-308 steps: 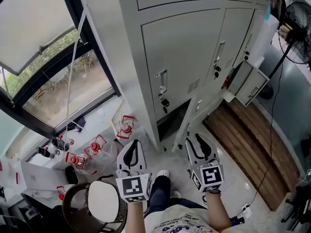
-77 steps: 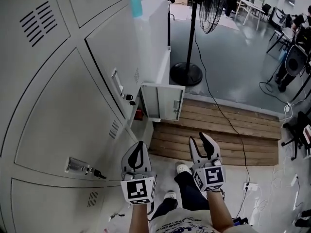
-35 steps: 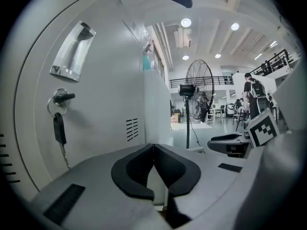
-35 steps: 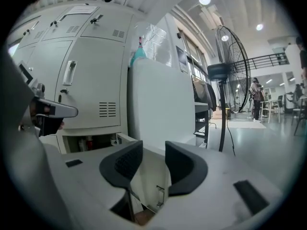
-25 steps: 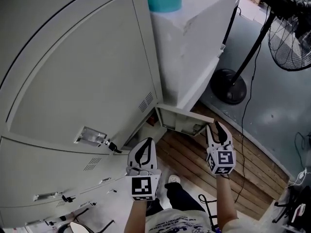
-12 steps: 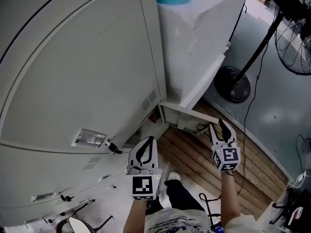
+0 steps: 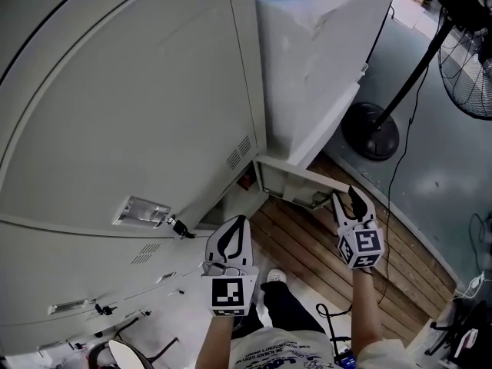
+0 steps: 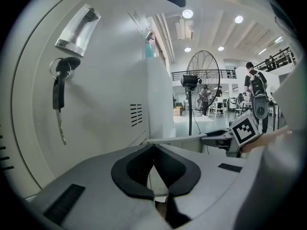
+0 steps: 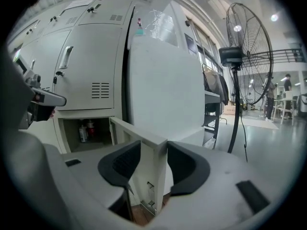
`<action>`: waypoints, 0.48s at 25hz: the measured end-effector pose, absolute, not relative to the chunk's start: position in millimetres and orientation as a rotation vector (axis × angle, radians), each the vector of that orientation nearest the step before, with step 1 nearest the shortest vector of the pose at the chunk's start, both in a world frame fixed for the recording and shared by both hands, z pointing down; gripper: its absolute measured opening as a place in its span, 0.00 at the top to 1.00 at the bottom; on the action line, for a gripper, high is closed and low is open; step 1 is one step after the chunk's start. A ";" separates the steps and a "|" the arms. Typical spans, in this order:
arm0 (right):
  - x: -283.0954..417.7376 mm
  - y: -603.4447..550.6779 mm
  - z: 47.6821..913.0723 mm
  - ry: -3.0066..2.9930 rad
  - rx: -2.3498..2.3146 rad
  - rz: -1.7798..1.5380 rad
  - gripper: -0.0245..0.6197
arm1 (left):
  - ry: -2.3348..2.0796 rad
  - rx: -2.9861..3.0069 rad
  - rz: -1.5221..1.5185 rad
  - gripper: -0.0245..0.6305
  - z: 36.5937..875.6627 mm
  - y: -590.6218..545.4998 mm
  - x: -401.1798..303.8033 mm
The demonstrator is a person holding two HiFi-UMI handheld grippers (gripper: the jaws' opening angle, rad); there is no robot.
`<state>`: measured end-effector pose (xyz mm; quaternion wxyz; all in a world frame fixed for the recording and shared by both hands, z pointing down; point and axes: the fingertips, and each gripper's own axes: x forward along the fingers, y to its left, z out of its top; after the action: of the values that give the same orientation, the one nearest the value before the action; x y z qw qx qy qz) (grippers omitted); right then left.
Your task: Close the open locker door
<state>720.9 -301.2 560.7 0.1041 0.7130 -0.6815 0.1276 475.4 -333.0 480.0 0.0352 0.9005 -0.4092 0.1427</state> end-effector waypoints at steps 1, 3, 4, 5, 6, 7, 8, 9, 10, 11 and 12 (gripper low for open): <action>719.8 -300.2 560.6 -2.012 2.104 0.379 0.69 | -1.259 2.765 0.441 0.96 481.2 -331.9 474.1; 716.7 -297.7 560.3 -2.015 2.100 0.382 0.69 | -1.259 2.762 0.439 0.96 481.4 -329.9 472.3; 714.8 -296.0 560.0 -2.017 2.097 0.382 0.69 | -1.259 2.762 0.436 0.96 481.1 -328.8 471.5; 712.9 -294.1 559.8 -2.021 2.094 0.381 0.69 | -1.258 2.763 0.434 0.96 480.9 -327.8 470.8; 710.9 -292.2 559.6 -2.024 2.090 0.381 0.69 | -1.257 2.765 0.431 0.96 480.8 -326.9 470.0; 708.7 -290.1 559.6 -2.028 2.086 0.380 0.69 | -1.256 2.766 0.428 0.96 480.7 -325.8 469.1; 706.0 -287.8 559.6 -2.030 2.081 0.381 0.69 | -1.255 2.766 0.425 0.96 480.7 -324.4 467.9; 702.7 -285.0 559.8 -2.031 2.074 0.382 0.69 | -1.252 2.767 0.424 0.96 480.7 -322.6 466.5; 699.2 -281.9 559.8 -2.032 2.069 0.382 0.69 | -1.249 2.768 0.423 0.96 480.6 -320.6 465.1; 695.8 -278.6 559.6 -2.030 2.065 0.382 0.69 | -1.245 2.769 0.419 0.96 480.3 -318.7 463.7; 692.7 -275.3 559.4 -2.027 2.064 0.382 0.69 | -1.242 2.769 0.414 0.96 479.7 -316.9 462.2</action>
<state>692.7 -275.3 559.4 0.1117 0.7028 -0.6904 0.1301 462.2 -316.9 479.7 0.0392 0.9033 -0.4053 0.1350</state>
